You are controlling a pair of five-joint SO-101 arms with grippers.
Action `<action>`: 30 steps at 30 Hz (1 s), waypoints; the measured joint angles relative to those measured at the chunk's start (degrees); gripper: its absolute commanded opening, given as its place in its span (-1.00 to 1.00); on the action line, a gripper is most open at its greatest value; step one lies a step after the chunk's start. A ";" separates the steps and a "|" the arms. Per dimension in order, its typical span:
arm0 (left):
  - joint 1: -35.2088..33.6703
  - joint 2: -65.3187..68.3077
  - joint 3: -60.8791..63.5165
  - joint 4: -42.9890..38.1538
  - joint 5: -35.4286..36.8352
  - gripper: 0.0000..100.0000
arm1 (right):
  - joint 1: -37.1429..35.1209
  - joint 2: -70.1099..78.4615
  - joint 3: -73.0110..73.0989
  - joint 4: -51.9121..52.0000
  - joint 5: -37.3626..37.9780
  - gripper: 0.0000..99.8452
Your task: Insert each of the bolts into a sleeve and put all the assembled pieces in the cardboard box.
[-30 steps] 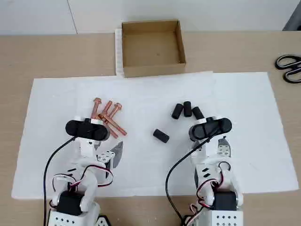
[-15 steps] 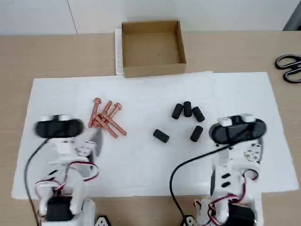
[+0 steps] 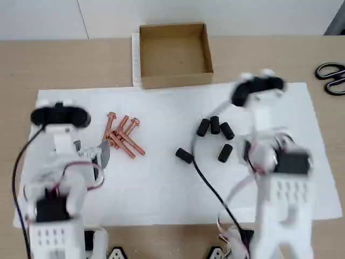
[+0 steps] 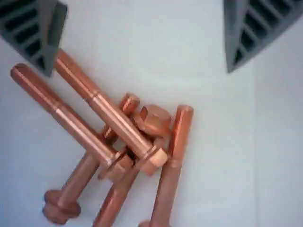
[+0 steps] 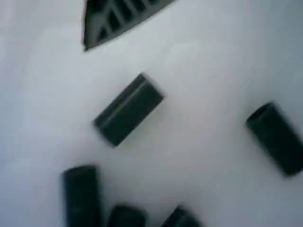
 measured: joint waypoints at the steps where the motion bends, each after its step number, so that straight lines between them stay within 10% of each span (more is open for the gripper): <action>1: 0.00 4.04 -1.93 0.44 0.00 -0.55 | -2.11 4.04 -2.99 2.29 0.00 -0.55; 30: -19.34 16.79 -5.27 -0.18 4.92 -0.55 | -24.44 47.74 -20.66 -1.05 7.30 -0.55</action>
